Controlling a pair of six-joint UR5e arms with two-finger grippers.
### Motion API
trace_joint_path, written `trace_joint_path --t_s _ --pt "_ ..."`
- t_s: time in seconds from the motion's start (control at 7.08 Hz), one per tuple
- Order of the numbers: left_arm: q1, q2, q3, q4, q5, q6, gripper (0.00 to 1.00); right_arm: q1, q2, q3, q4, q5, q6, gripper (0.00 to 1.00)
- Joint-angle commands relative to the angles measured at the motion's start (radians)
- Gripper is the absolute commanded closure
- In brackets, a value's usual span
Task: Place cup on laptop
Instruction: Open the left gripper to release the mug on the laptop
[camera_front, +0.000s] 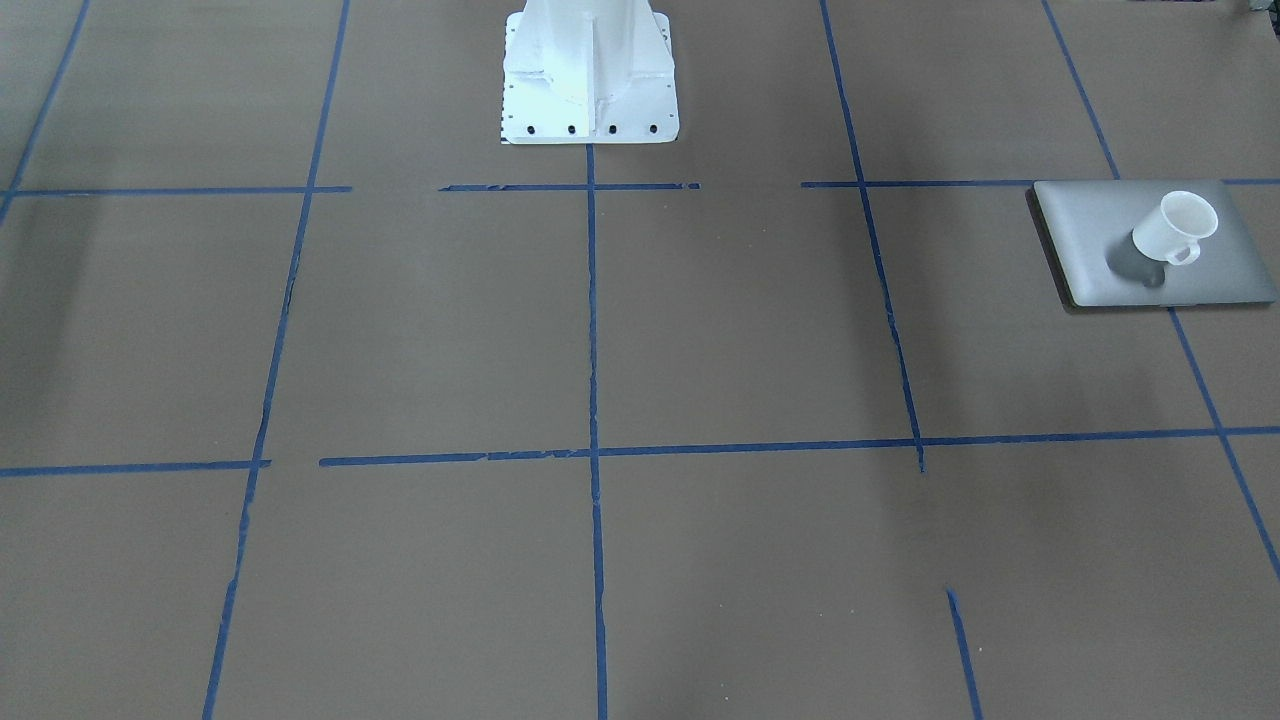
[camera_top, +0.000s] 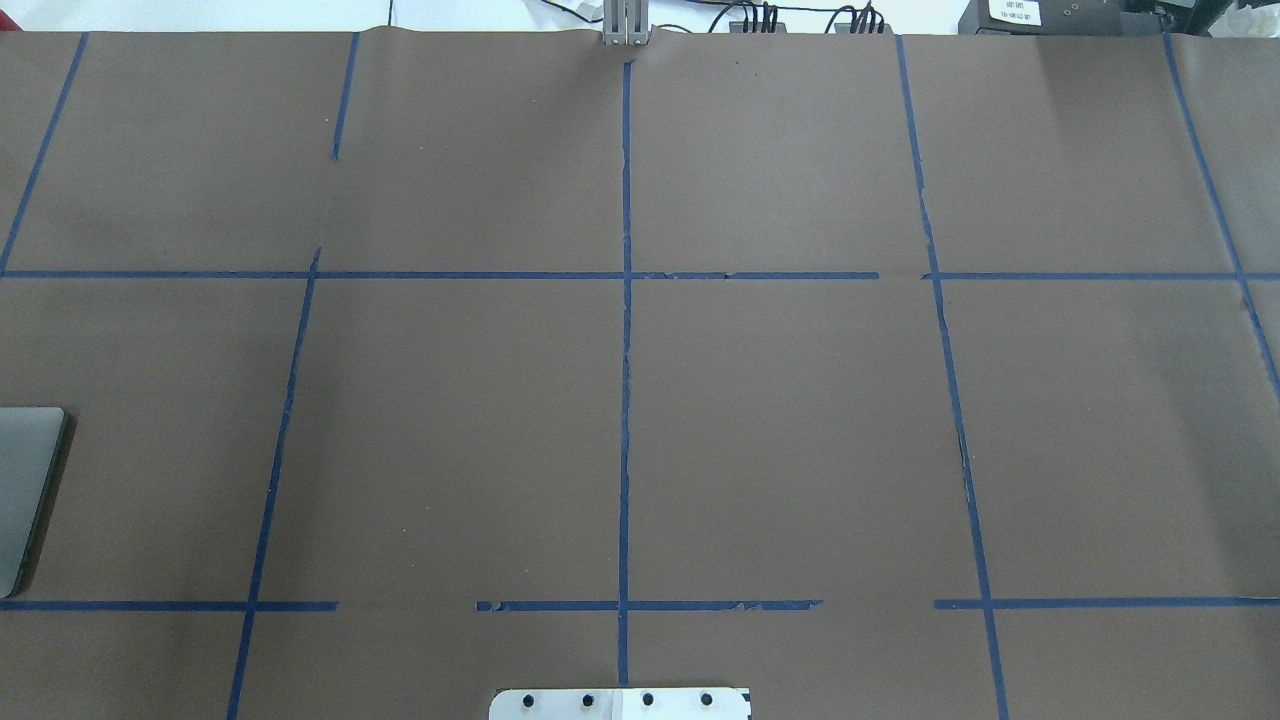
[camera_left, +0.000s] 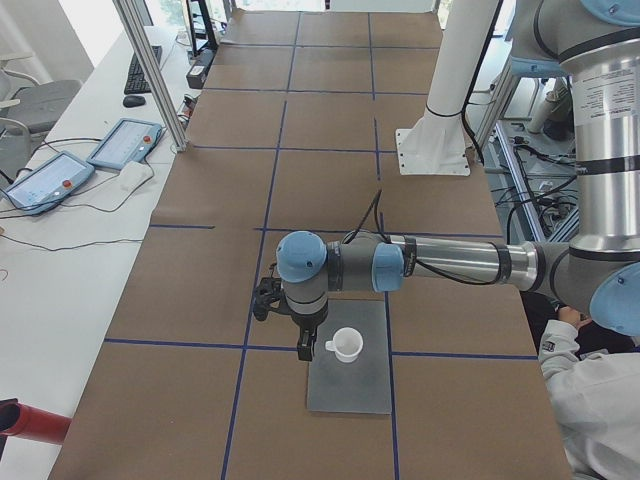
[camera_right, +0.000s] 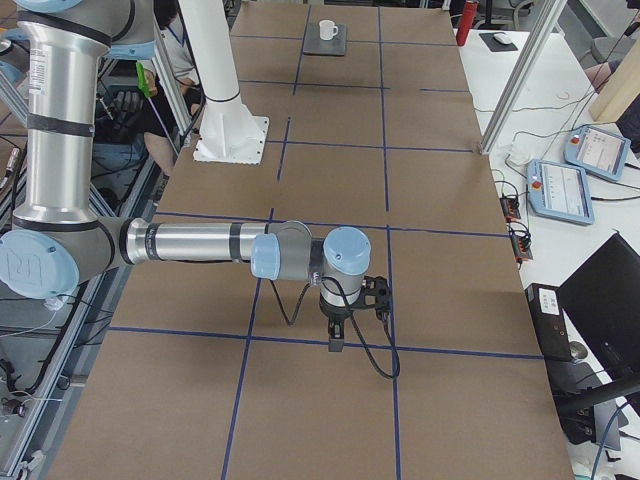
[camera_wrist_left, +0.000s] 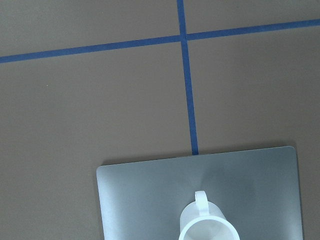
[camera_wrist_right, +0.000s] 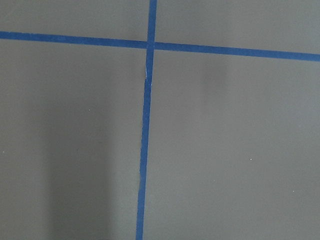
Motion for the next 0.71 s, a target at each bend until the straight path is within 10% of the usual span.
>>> trace_joint_path --t_s 0.0,0.56 --pt "-0.001 0.002 -0.007 0.005 0.000 0.000 0.00 0.000 -0.001 0.000 -0.001 0.000 0.000 0.00" --pt "-0.003 -0.002 0.004 0.000 0.000 -0.002 0.00 0.000 -0.001 0.000 0.000 0.000 0.000 0.00"
